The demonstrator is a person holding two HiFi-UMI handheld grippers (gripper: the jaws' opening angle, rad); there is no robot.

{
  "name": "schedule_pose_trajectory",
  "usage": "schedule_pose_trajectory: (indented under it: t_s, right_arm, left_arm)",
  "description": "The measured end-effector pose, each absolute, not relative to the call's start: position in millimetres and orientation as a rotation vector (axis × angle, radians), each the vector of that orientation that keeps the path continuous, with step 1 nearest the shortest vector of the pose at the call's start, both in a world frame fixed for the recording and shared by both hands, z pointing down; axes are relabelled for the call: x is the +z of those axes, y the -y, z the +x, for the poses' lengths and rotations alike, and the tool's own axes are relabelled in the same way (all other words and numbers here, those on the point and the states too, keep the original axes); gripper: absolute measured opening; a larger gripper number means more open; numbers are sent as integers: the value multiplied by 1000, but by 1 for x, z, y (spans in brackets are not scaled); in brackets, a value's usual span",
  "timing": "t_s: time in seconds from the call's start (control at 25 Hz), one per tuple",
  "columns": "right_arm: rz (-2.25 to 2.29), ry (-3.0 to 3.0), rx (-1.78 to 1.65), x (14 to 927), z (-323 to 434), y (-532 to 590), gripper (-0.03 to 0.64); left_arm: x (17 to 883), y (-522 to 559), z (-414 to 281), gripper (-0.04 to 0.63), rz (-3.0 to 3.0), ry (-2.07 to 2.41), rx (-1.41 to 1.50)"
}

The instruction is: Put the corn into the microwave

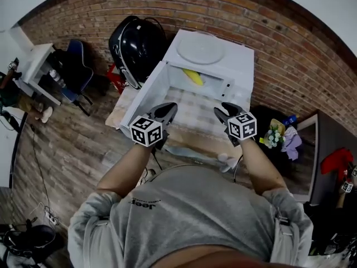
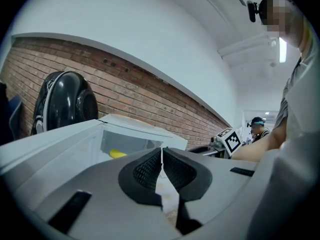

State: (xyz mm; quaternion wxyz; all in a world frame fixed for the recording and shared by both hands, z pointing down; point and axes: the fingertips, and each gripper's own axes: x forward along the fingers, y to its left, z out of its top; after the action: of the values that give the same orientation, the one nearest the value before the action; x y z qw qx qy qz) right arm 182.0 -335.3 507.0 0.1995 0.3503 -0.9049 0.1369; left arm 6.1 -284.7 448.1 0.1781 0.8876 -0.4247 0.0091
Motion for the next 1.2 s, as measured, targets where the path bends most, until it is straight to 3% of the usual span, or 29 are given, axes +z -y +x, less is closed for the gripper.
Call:
schedule_pose_trajectory:
  t_s: [0.48, 1.0, 1.2]
  right_arm:
    - [1028, 2649, 389, 468, 246, 301, 21]
    - [775, 2707, 402, 453, 290, 247, 19]
    - [890, 2717, 444, 448, 271, 251, 20]
  left_arm:
    - [421, 255, 31, 28, 2576, 1204, 109]
    - [411, 206, 93, 29, 2470, 1282, 27]
    - [401, 197, 85, 29, 2567, 1199, 66]
